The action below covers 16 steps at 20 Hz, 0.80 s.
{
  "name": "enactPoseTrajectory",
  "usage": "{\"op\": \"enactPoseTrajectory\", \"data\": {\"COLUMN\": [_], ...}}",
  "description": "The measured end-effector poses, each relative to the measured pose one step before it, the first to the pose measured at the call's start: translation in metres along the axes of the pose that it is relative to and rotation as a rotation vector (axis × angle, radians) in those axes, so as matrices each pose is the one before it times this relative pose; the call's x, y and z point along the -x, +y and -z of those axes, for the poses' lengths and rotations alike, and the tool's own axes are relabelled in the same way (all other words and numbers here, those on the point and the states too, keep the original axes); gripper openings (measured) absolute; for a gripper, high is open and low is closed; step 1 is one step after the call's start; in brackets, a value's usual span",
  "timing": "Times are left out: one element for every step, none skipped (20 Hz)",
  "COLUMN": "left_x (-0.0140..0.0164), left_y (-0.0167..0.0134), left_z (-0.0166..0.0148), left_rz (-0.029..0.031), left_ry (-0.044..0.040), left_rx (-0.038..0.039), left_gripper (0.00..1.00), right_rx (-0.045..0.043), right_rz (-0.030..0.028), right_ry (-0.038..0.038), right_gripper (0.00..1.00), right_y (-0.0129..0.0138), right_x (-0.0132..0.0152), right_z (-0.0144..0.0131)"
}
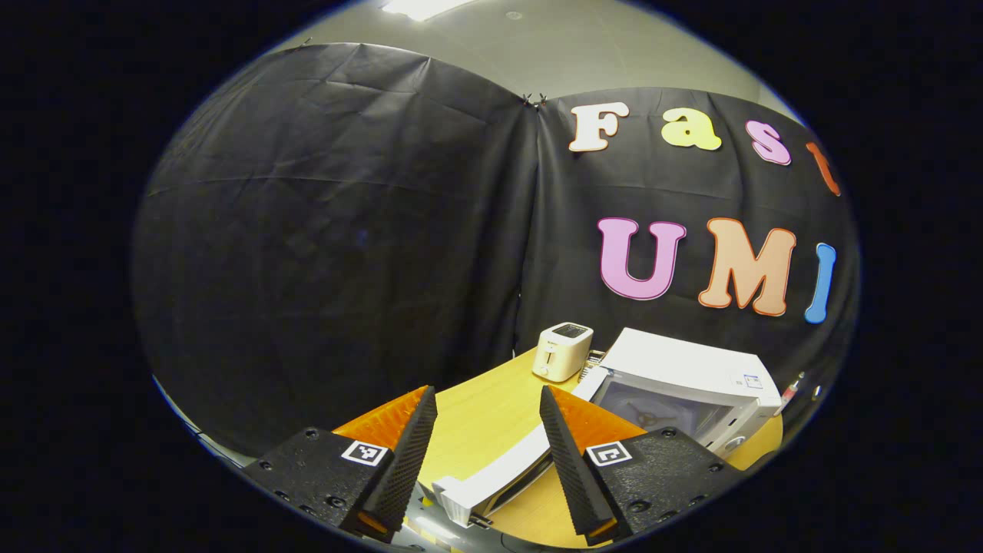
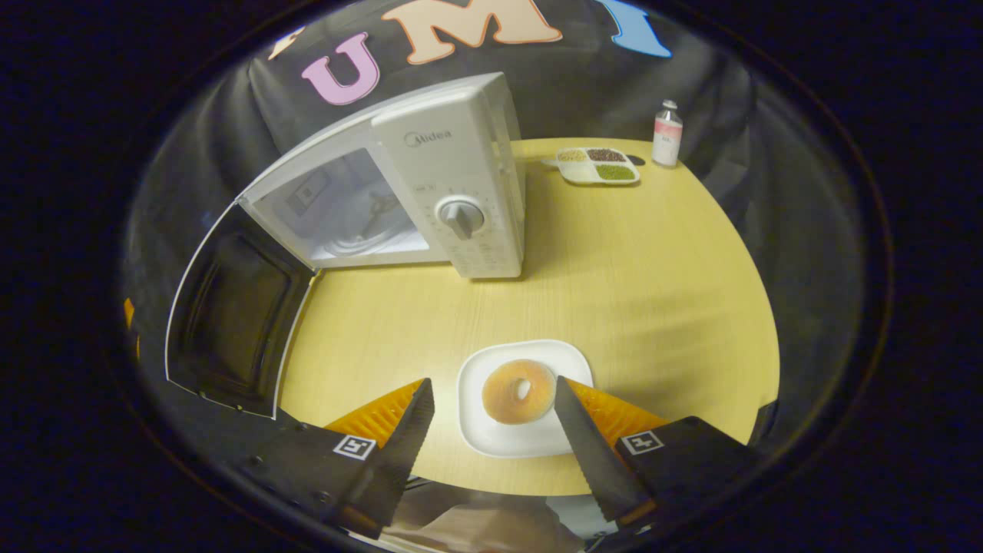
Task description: Open the microwave oven with the left hand, put the food in, and close the microwave oven.
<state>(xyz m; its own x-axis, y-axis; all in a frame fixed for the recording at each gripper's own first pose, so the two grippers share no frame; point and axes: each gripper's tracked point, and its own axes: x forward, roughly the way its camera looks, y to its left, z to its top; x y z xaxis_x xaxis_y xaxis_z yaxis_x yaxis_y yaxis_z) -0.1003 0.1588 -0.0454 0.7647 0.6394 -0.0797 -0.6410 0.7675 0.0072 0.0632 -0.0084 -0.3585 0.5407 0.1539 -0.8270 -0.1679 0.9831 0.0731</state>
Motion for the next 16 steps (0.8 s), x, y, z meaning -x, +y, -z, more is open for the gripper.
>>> {"op": "enactPoseTrajectory", "data": {"left_x": [-0.00082, -0.00034, -0.00088, -0.00148, -0.00091, -0.00129, -0.00218, -0.00182, -0.00290, -0.00388, -0.00473, -0.00631, -0.00556, -0.00547, -0.00550, -0.00488], "left_y": [-0.00720, -0.00733, -0.00403, -0.00262, -0.00066, -0.00050, -0.00006, -0.00081, -0.00130, 0.00019, 0.00041, -0.00012, 0.00006, 0.00018, -0.00008, -0.00035], "left_z": [-0.00197, 0.00048, -0.00046, -0.00018, 0.00057, -0.00028, 0.00001, 0.00015, -0.00019, 0.00001, -0.00088, 0.00041, -0.00050, -0.00018, 0.00085, 0.00086], "left_rz": [0.00586, 0.00674, 0.00444, 0.00001, -0.00437, -0.00439, -0.00434, 0.00149, 0.00543, 0.00735, 0.00617, 0.00802, 0.00735, 0.00903, 0.00502, 0.00592], "left_ry": [-0.00660, -0.00106, 0.00003, 0.00129, 0.00136, 0.00136, 0.00161, 0.00396, 0.00320, 0.00150, 0.00200, 0.00450, 0.00620, 0.00581, 0.00979, 0.00824], "left_rx": [0.00095, 0.00549, 0.00681, 0.00312, -0.00223, -0.00631, -0.01069, -0.00803, -0.00655, -0.00623, -0.00743, -0.00889, -0.01098, -0.01013, -0.00866, -0.00275], "left_gripper": [0.79, 0.79, 0.79, 0.79, 0.79, 0.79, 0.79, 0.84, 0.79, 0.79, 0.79, 0.74, 0.74, 0.75, 0.75, 0.79], "right_rx": [-0.00150, -0.00605, -0.00973, -0.01252, -0.01316, -0.00564, -0.00360, -0.00111, -0.00373, -0.01175, -0.01571, -0.01235, -0.00978, -0.00854, -0.01089, -0.01778], "right_rz": [0.00149, 0.00145, 0.00165, -0.00084, 0.00115, 0.00242, 0.00947, 0.01194, 0.01236, 0.00263, 0.00193, 0.00868, 0.01185, 0.01319, 0.01342, 0.00434], "right_ry": [0.01864, 0.02209, 0.02539, 0.01999, 0.02344, 0.01657, 0.02072, 0.01756, 0.01167, 0.00761, 0.00566, 0.00625, 0.00275, 0.00174, 0.00579, 0.00474], "right_gripper": [0.99, 0.93, 0.93, 0.99, 0.99, 0.99, 0.93, 0.93, 1.00, 0.93, 0.93, 0.93, 0.93, 0.93, 0.93, 0.92], "right_y": [-0.00271, -0.00354, -0.00261, -0.00127, -0.00044, 0.00054, -0.00135, -0.00143, -0.00195, 0.00028, 0.00057, -0.00050, -0.00126, -0.00071, -0.00180, 0.00005], "right_x": [-0.00548, -0.00754, -0.00604, -0.00663, -0.00694, -0.00413, -0.00496, -0.00435, -0.00430, -0.00348, -0.00299, -0.00336, -0.00295, -0.00266, -0.00270, -0.00355], "right_z": [0.00274, 0.00320, 0.00323, 0.00166, 0.00124, 0.00241, 0.00318, 0.00255, 0.00152, 0.00186, 0.00087, 0.00159, 0.00085, 0.00142, 0.00133, 0.00151]}}
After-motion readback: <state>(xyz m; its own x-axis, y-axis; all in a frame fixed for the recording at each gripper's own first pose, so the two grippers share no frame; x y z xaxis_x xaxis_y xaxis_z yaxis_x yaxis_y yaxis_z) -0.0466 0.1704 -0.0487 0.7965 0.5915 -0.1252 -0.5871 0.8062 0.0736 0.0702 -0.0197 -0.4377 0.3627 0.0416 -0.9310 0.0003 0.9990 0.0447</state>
